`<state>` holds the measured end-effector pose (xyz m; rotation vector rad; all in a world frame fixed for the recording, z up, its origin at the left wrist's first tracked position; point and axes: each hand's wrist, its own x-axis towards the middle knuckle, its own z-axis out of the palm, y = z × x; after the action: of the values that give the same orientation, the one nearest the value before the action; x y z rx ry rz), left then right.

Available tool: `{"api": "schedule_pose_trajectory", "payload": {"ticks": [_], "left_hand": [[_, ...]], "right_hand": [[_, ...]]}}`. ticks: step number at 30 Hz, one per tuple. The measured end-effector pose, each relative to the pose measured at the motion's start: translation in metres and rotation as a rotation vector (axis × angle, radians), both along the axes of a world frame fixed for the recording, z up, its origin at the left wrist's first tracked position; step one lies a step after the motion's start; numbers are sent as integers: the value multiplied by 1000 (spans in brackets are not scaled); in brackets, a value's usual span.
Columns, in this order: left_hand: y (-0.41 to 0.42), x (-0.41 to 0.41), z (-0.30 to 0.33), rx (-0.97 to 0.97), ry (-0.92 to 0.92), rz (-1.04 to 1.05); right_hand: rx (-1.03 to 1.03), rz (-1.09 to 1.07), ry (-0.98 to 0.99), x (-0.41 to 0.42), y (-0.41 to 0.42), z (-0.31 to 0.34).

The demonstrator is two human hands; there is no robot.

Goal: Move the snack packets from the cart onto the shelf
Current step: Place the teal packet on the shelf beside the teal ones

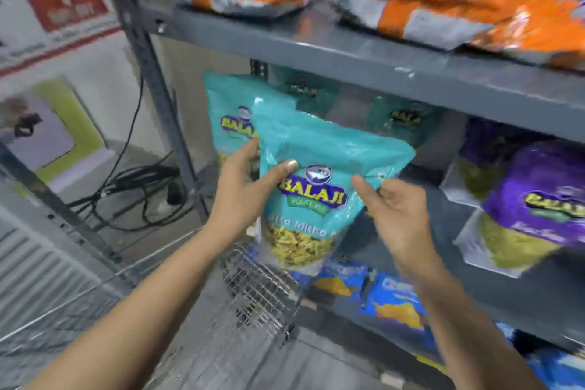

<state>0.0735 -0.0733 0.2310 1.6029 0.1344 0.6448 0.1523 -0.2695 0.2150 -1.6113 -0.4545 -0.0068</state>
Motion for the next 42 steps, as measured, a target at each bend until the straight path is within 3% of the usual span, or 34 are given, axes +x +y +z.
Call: {"api": "schedule_pose_trajectory", "payload": {"ticks": [7, 9, 13, 15, 19, 23, 27, 29, 42], "left_hand": [[-43, 124, -19, -38, 56, -85], [-48, 147, -31, -23, 127, -122], [-54, 173, -19, -61, 194, -230], [-54, 181, 0, -107, 160, -226], [-58, 182, 18, -95, 150, -165], [-40, 176, -17, -106, 189, -229], [-35, 172, -85, 71, 495, -504], [-44, 171, -107, 146, 543, -577], [-24, 132, -121, 171, 505, -533]], "right_hand": [[-162, -196, -54, 118, -55, -19], [-191, -181, 43, 127, -65, -21], [-38, -221, 313, 136, -83, 3], [46, -283, 247, 147, -90, 19], [-53, -384, 37, 157, -91, 30], [-117, -218, 234, 150, -97, -9], [-316, 69, 459, 140, -91, -70], [-404, 153, 498, 132, -79, -95], [-470, 11, 350, 91, -56, -133]]}}
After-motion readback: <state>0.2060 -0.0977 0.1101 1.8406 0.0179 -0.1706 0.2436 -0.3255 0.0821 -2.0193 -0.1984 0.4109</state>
